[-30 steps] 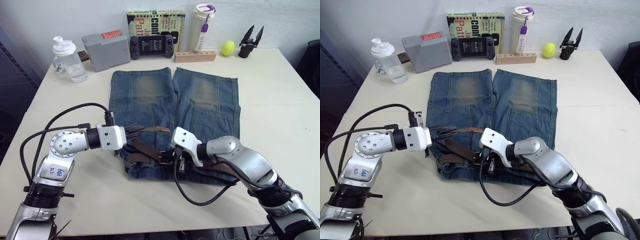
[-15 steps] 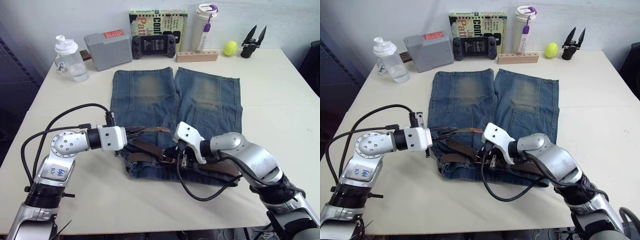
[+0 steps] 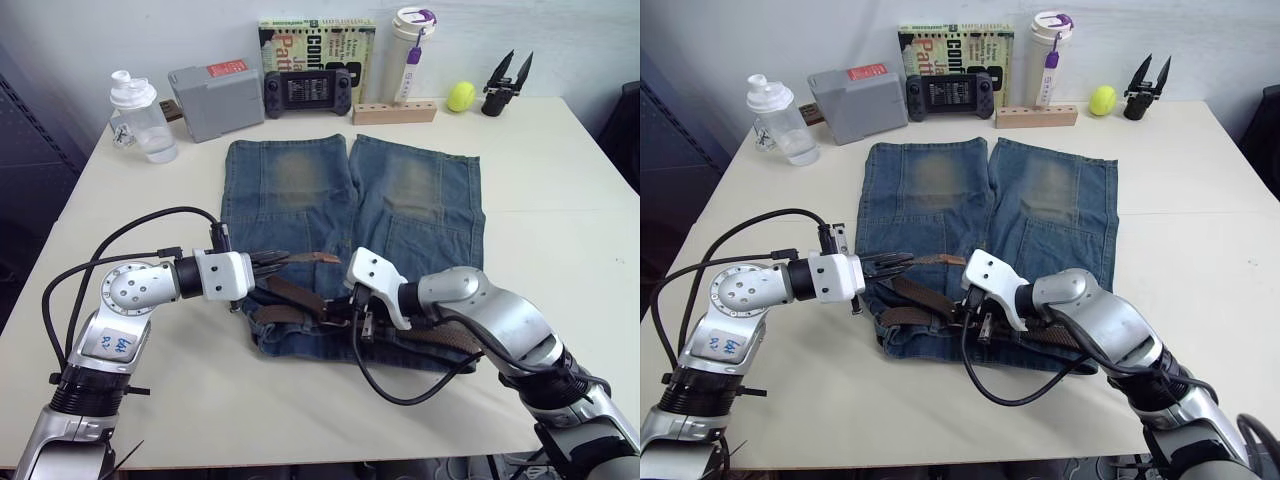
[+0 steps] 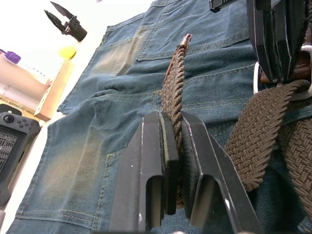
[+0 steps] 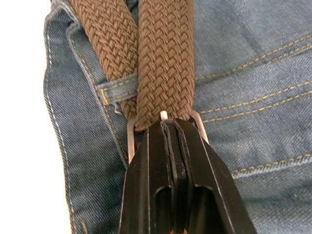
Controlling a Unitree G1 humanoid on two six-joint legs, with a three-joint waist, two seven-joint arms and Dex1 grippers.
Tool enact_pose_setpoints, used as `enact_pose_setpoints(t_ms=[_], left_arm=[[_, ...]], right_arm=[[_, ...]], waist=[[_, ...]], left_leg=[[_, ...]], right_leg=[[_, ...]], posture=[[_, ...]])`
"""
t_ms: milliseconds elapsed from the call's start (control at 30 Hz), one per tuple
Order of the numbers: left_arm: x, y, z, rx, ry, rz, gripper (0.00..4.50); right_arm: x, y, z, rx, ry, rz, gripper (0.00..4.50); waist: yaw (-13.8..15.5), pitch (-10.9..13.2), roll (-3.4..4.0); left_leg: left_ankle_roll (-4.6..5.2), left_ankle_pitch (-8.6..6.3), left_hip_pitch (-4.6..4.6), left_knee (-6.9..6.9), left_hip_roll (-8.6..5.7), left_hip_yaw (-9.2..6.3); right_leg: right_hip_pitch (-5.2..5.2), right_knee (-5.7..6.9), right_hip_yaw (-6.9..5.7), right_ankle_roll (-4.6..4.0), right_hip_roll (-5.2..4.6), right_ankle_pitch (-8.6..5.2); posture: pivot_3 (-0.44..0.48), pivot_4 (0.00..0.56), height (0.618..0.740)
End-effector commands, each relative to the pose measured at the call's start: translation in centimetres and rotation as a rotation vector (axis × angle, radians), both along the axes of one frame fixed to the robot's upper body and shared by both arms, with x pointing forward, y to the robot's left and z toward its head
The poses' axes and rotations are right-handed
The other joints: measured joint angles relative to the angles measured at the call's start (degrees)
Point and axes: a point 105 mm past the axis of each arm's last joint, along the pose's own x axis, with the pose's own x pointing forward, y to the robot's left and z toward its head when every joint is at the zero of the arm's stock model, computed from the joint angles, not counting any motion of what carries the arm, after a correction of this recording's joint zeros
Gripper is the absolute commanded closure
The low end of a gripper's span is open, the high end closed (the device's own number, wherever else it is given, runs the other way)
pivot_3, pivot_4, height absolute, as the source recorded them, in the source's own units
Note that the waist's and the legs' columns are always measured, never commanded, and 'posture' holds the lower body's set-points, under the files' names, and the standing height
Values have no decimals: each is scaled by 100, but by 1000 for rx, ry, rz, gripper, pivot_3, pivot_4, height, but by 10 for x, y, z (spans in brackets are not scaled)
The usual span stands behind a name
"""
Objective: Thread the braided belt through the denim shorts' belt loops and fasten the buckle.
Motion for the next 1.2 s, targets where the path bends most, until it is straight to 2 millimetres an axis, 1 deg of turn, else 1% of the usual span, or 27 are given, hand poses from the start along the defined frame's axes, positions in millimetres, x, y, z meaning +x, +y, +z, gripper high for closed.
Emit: enact_pose_setpoints(t_ms=[33, 133, 233, 333, 467, 500, 600, 667, 733, 800, 867, 1000, 1200], left_arm=[[-2, -1, 6, -15, -31, -1, 4500], [-2, -1, 6, -15, -31, -3, 4500], [-1, -2, 7, -18, -35, -3, 4500], [2, -4, 10, -19, -44, -5, 4500], [4, -9, 14, -19, -56, -22, 4500], [4, -12, 18, -22, -64, -34, 4500], [8, -28, 37, -63, -90, -82, 4500], [10, -37, 47, -68, -107, -117, 4500], [12, -46, 57, -75, -119, -148, 4500], [13, -60, 66, -75, -134, -207, 4500], [14, -66, 70, -73, -141, -236, 4500], [13, -94, 86, -86, -170, -335, 4500], [13, -126, 102, -82, -227, -447, 4500]], right_arm=[[1, 1, -5, -20, -14, 7, 4422], [3, 0, -10, -43, -10, 4, 4422], [1, 2, -17, -77, 7, 32, 4422], [-4, 0, -27, -162, 18, 76, 4422], [-6, -1, -36, -239, 18, 103, 4422], [-8, -1, -40, -262, 40, 114, 4422], [-11, -2, -51, -341, 67, 132, 4422], [-15, 0, -55, -371, 83, 154, 4422], [-19, 5, -57, -379, 100, 174, 4422], [-24, 8, -63, -420, 111, 207, 4422], [-26, 9, -67, -440, 119, 222, 4422], [-35, 14, -80, -488, 137, 274, 4422], [-41, 17, -90, -516, 141, 328, 4422]], waist=[[-1, 0, 0], [-1, 0, 0], [-3, -1, 0], [-6, -1, 0], [-4, -5, -6], [-2, -6, -7], [9, -13, -18], [0, -30, -36], [-3, -32, -37], [-10, -33, -37], [-23, -37, -39], [-27, -45, -47], [-58, -68, -51]], left_leg=[[0, 0, 0, 0, 1, 0], [0, 0, 0, 1, 0, 1], [0, 0, 2, 1, 1, 1], [0, 0, 4, 1, 1, 0], [0, 0, 4, 1, 1, -1], [0, 0, 5, 1, 1, -1], [0, 0, 5, 6, 0, -1], [0, 0, 6, 8, 0, -1], [0, 0, 9, 5, 0, -1], [0, 0, 10, 4, 1, 0], [0, 0, 11, 4, 1, 3], [0, 0, 16, 2, 3, 7], [-1, 1, 24, 3, 5, 15]], right_leg=[[0, 0, 0, 0, 1, 0], [0, 0, 0, 0, 0, 0], [1, 2, 1, 0, 0, 0], [0, 4, 3, 0, 1, 0], [2, 4, 2, 0, 0, 0], [2, 4, 3, 0, 0, 0], [4, 8, 2, 0, -1, 0], [7, 10, 1, 0, 0, 0], [7, 10, 0, 0, 1, 0], [7, 12, 0, 0, 2, 0], [6, 12, 1, 0, 4, 0], [7, 14, 1, -1, 5, 0], [12, 18, 7, -1, 8, -1]], posture=[[0, 150, 726], [0, 150, 726], [0, 150, 726], [0, 150, 726], [0, 150, 726], [0, 150, 726], [0, 150, 726], [0, 150, 726], [0, 150, 726], [0, 150, 726], [0, 150, 726], [0, 150, 726], [0, 150, 726]])
